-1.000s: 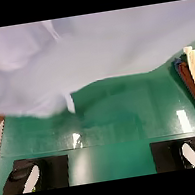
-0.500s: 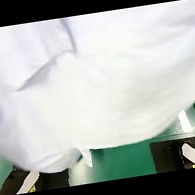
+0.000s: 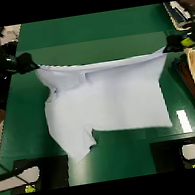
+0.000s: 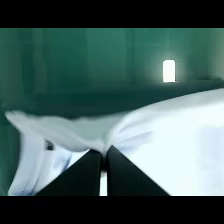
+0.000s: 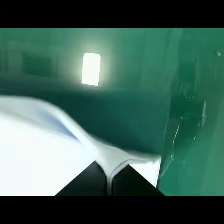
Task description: Fold the shirts.
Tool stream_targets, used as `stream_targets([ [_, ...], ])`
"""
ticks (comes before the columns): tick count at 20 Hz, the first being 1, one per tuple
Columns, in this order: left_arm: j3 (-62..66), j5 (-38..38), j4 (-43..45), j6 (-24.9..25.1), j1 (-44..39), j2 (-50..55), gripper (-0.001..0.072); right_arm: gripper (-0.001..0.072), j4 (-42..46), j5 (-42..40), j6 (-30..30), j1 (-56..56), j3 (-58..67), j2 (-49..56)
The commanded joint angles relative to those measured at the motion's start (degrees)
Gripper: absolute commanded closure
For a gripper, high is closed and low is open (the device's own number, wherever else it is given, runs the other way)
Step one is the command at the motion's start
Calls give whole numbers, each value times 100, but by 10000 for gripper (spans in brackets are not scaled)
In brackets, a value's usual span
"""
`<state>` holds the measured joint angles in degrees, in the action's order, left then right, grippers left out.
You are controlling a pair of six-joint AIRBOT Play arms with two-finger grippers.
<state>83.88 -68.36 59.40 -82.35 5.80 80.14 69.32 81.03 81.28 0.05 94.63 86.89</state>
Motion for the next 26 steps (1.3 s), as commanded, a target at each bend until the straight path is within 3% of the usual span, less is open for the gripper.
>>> stream_targets([
  [1, 256, 984, 17, 203, -52, 1008, 682, 696, -26, -476, -26, 74, 739, 1187],
  [6, 1178, 1294, 13, 229, -52, 1563, 681, 696, -20, -608, -26, 76, 1982, 1884],
  [8, 1180, 824, 13, 225, -52, 1554, 681, 696, -4, -540, -39, 76, 1958, 1812],
  [11, 1058, -404, 201, 151, -127, 1543, 683, 697, 415, -387, -35, 90, 1209, 1390],
  [14, 413, -323, 780, 131, -424, 1453, 683, 697, 420, -651, -37, 92, -57, 879],
  [19, -457, 321, 787, 42, -612, 1456, 679, 693, 354, -988, -33, 92, -1187, 621],
  [20, -466, 291, 787, -61, -597, 1456, 567, 647, 240, -962, -35, 92, -1233, 621],
  [21, -466, 197, 732, -120, -575, 1440, 247, 411, 24, -953, -35, 85, -1220, 621],
  [22, -466, 42, 756, -166, -551, 1373, 173, 241, -247, -898, -33, 46, -1158, 621],
  [23, -466, -118, 796, -166, -525, 1250, 225, 241, -455, -726, -33, -24, -1071, 605],
  [26, -796, -496, 1453, -173, -461, 420, 225, 242, -520, -433, -39, -262, -1360, 72],
])
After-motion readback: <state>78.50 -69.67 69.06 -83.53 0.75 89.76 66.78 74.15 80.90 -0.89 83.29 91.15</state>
